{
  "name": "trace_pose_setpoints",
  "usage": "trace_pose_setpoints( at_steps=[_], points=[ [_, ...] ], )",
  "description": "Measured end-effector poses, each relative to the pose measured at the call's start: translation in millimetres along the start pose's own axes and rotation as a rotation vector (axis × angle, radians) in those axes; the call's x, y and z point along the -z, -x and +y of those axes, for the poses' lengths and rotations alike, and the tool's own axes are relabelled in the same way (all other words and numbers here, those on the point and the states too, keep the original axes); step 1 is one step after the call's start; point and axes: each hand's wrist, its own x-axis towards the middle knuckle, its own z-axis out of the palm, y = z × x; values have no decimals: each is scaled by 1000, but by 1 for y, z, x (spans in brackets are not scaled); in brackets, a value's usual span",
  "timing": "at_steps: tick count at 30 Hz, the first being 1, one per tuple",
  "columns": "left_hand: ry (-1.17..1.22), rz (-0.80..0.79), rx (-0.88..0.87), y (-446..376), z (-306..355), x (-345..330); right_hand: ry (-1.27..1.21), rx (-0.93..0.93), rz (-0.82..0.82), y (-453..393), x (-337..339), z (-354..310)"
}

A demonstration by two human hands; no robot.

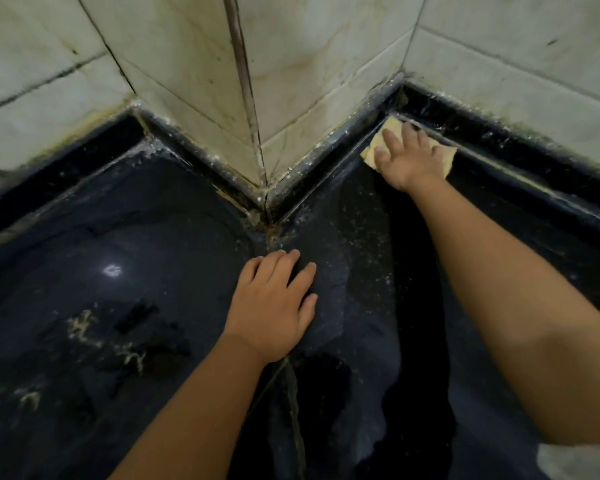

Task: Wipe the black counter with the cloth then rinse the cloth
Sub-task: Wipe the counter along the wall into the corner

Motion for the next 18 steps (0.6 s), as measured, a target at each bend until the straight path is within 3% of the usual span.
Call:
trace_pose_setpoints(
  at_steps=[5,10,13,16,18],
  points=[
    [23,-3,17,-1,2,4,53,218,-87,45,-12,-24],
    [124,3,181,1,4,11,133,529,-200,141,-33,-26],
    [129,-35,198,1,4,11,188,711,-158,208,-44,3],
    [138,-58,183,2,5,10,239,739,-166,241,-48,46],
    [145,-47,174,2,5,11,271,650,-125,225,-38,56]
  ],
)
